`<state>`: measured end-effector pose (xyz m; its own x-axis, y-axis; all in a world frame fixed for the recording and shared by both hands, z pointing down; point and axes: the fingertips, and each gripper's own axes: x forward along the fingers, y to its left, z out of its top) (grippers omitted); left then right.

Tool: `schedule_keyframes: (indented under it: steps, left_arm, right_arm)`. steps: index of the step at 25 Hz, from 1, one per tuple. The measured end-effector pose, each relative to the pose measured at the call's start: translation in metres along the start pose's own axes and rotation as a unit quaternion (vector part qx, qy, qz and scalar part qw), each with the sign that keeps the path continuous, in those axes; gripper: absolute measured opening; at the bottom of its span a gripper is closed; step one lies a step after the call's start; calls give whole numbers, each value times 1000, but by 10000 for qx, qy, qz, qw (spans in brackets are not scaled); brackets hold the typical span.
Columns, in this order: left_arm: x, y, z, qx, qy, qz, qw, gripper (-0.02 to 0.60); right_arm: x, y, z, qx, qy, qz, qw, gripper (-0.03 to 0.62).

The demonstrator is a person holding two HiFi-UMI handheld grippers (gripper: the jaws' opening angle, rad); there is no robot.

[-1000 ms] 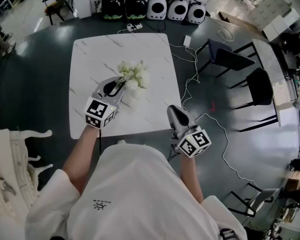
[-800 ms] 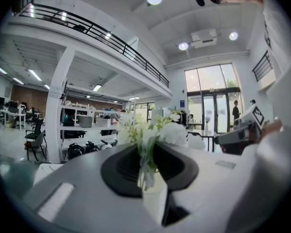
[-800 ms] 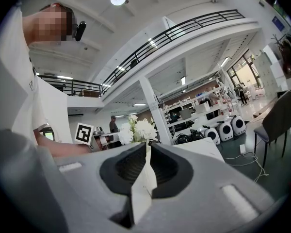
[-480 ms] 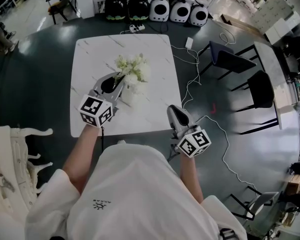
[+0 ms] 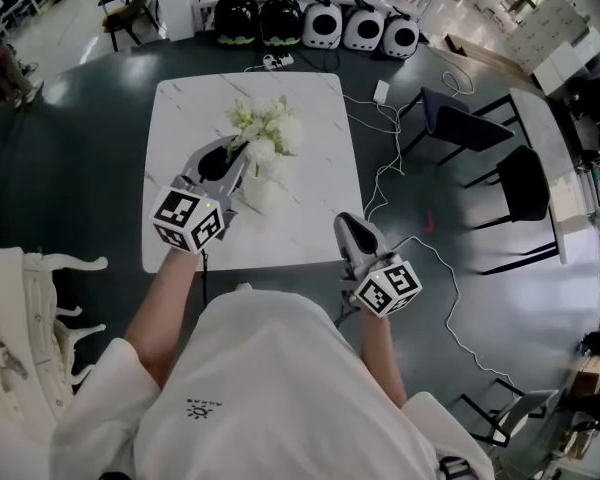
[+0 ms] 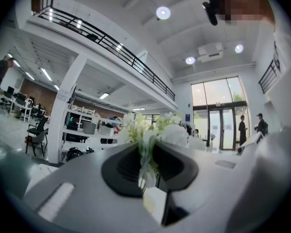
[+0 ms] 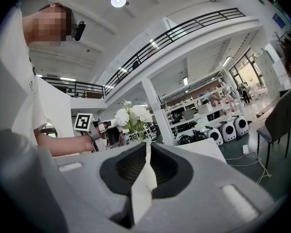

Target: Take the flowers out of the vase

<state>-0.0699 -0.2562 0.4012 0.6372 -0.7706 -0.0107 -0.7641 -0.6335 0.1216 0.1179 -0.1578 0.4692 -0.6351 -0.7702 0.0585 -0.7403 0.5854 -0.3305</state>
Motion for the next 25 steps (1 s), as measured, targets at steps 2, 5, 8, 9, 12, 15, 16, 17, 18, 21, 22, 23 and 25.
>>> schedule_keyframes:
  steps: [2,5,8,9,12,15,16,17,18,21,22,23,25]
  left_arm:
    - [-2,-1,7,-22,-75,38,10000,51]
    - [-4,-3,16,14,-158,83,9998,51]
    - [-7,-5,25,15,-235,117,9997,49]
    - [-7,-5,29,21,-266,126,9996,49]
    - [-9,-7,39,80,-361,149,9992,49]
    - [-12,-11,50,110,-464,147,9988,49]
    - [-12,-13,54,116,-501,144,9986,49]
    - [-13,-14,59,113,-542,142,9984,49]
    - [-14,-14,63,99,-589,141,9981,49]
    - [-17,-17,76,67,-728,140,9972,49]
    - [-19,-19,80,67,-773,138,9969,48]
    - [-20,-20,85,71,-818,136,9965,49]
    - [-24,-22,94,88,-908,131,9957,48]
  right_arm:
    - [-1,1,1,6,-1,13,10000,26]
    - [0,2,1,-23,5,72,10000,26]
    - [3,8,3,-106,21,174,9998,26]
    - [5,10,4,-148,29,212,9997,26]
    - [13,17,4,-287,73,325,9990,26]
    - [19,21,6,-354,99,418,9985,26]
    - [21,23,7,-368,93,447,9983,26]
    - [23,24,10,-383,84,479,9981,26]
    - [26,26,11,-404,79,514,9978,26]
    - [33,32,16,-522,101,631,9966,26]
    - [36,35,17,-565,102,677,9961,26]
    - [40,38,20,-600,92,725,9955,26]
    - [46,44,24,-652,63,822,9945,26]
